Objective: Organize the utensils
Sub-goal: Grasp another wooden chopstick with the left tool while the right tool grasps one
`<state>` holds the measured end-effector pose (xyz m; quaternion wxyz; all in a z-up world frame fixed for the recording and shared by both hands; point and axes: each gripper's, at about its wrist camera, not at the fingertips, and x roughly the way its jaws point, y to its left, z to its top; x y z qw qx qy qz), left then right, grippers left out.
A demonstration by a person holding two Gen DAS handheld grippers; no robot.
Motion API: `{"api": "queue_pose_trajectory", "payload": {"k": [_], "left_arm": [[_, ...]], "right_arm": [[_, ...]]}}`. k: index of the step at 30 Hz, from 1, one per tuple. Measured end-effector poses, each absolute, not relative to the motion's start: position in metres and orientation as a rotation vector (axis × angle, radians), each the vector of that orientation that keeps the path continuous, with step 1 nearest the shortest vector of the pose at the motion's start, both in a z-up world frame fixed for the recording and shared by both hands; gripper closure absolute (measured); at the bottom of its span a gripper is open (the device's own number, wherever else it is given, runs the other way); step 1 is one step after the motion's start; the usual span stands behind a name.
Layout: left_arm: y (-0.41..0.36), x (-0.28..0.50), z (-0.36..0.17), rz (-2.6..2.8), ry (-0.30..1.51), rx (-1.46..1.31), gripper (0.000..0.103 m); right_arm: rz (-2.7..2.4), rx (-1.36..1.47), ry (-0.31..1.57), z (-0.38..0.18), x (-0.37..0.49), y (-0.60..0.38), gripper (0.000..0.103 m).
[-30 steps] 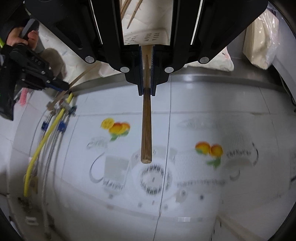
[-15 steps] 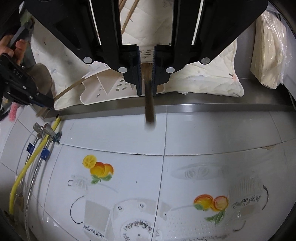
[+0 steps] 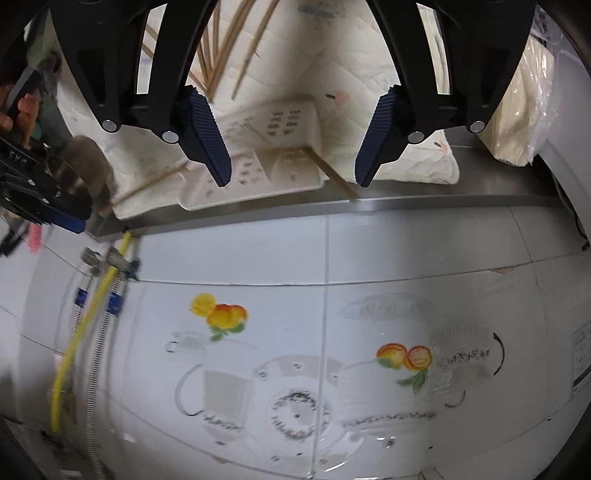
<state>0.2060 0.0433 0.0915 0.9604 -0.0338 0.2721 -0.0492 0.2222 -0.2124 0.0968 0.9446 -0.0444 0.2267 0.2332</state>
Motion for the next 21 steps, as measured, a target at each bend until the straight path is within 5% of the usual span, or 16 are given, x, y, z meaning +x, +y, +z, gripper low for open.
{"api": "queue_pose_trajectory", "payload": {"k": [8,21], "left_arm": [[0.033,0.161,0.058,-0.114,0.613,-0.033,0.019],[0.018,0.111,-0.016,-0.106,0.705,0.074,0.018]], "right_arm": [[0.470,-0.112,0.487,0.055,0.168,-0.223,0.048],[0.483,-0.151,0.596,-0.019,0.117,-0.228,0.048]]}}
